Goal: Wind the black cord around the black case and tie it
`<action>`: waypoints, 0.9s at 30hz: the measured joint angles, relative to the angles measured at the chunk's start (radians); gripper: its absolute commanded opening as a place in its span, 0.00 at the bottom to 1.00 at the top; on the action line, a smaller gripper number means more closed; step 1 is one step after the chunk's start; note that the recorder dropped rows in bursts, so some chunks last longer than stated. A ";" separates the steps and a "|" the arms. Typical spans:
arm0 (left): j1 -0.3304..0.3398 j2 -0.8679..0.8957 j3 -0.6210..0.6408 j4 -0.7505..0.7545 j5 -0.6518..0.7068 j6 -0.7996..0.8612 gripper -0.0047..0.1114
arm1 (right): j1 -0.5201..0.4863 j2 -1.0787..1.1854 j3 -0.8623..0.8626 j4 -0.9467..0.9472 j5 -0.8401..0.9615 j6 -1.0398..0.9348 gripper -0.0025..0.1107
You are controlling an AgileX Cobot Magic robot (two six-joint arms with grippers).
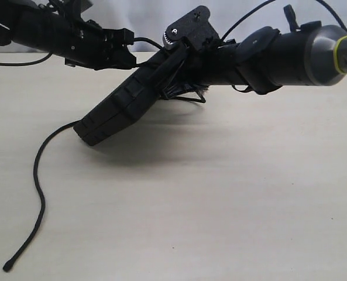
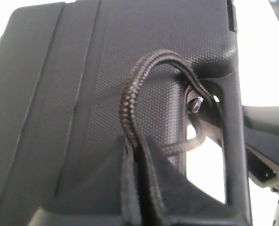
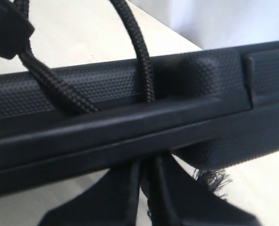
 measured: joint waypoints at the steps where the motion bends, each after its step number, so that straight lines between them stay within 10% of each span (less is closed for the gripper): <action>1: 0.000 0.000 0.000 -0.002 0.000 0.000 0.04 | 0.000 0.000 0.000 0.000 0.004 0.000 0.14; 10: 0.000 0.000 0.000 -0.002 0.001 0.015 0.04 | -0.009 -0.026 0.000 0.000 0.129 0.057 0.53; 27: 0.000 0.000 0.000 -0.004 0.041 0.027 0.04 | -0.243 -0.090 0.000 -0.666 0.563 0.787 0.56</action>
